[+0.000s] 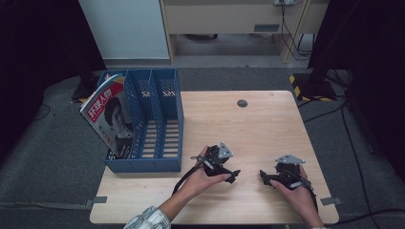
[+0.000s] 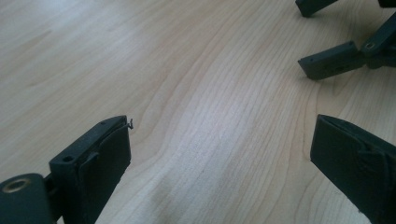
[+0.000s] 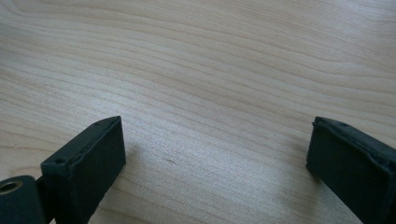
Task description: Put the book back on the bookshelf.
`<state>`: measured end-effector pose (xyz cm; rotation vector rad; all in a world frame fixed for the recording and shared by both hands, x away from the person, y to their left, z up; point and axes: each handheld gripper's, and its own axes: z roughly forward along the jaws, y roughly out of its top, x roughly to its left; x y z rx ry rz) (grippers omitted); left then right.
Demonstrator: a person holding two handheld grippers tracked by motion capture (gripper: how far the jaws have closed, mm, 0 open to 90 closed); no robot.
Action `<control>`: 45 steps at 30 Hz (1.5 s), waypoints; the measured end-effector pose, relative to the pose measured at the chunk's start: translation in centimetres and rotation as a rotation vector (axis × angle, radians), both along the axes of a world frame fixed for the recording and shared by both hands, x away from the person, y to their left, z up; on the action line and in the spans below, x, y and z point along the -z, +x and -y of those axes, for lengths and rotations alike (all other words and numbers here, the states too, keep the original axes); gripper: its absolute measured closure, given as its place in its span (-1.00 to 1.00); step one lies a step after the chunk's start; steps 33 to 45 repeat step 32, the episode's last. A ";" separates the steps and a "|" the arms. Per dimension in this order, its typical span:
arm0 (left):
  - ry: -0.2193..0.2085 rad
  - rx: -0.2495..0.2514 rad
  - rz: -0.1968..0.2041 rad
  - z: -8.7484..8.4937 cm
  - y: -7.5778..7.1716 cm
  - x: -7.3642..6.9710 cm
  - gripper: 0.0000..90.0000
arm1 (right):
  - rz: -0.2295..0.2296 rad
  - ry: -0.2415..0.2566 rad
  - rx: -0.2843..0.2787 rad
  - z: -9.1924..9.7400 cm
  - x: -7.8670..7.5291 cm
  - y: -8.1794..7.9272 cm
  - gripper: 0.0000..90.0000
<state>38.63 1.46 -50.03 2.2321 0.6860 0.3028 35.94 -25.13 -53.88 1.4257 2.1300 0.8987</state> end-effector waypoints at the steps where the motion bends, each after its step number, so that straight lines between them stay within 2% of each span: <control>1: 0.000 0.000 0.000 0.0 0.0 0.0 -0.89 | 0.000 0.000 0.000 0.0 0.0 0.0 -0.89; 3: 0.029 -0.003 -0.002 0.4 0.2 0.7 -0.89 | 0.000 0.000 0.000 0.0 0.0 0.0 -0.89; 6: 0.037 -0.014 -0.003 0.6 0.4 1.2 -0.89 | 0.000 0.000 0.000 0.0 0.0 0.0 -0.89; 8: 0.091 -0.006 0.042 0.8 0.7 1.9 -0.90 | 0.000 0.000 0.000 0.0 0.0 0.0 -0.89; 9: 0.091 -0.006 0.042 0.8 0.7 1.9 -0.90 | 0.000 0.000 0.000 0.0 0.0 0.0 -0.89; 10: 0.110 -0.016 0.040 0.9 0.9 2.4 -0.91 | 0.000 0.000 0.000 0.0 0.0 0.0 -0.89; 13: 0.107 -0.032 0.038 0.9 1.2 2.7 -0.91 | 0.000 0.000 0.000 0.0 0.0 0.0 -0.89; 14: 0.103 -0.055 0.036 0.8 1.5 3.0 -0.90 | 0.000 0.000 0.000 0.0 0.0 0.0 -0.89; 16: 0.100 -0.071 0.038 0.7 1.7 3.1 -0.90 | 0.000 0.000 0.000 0.0 0.0 0.0 -0.89; 19: 0.076 -0.103 0.033 0.5 2.2 3.4 -0.90 | 0.000 0.000 0.000 0.0 0.0 0.0 -0.89; 20: 0.056 -0.129 0.026 0.5 2.6 3.5 -0.88 | 0.000 0.000 0.000 0.0 0.0 0.0 -0.89; 21: 0.056 -0.129 0.026 0.5 2.6 3.5 -0.87 | 0.000 0.000 0.000 0.0 0.0 0.0 -0.89; 22: 0.048 -0.133 0.017 0.5 2.7 3.6 -0.87 | 0.000 0.000 0.000 0.0 0.0 0.0 -0.89; 24: 0.030 -0.148 -0.025 0.5 3.0 3.7 -0.91 | 0.002 -0.001 0.001 0.0 0.0 0.0 -0.89; 32: 0.034 -0.160 -0.034 0.4 3.0 3.8 -0.98 | 0.003 -0.002 0.000 0.0 0.0 0.0 -0.89; 45: 0.034 -0.160 -0.034 0.4 3.0 3.8 -0.98 | 0.003 -0.002 0.000 0.0 0.0 0.0 -0.89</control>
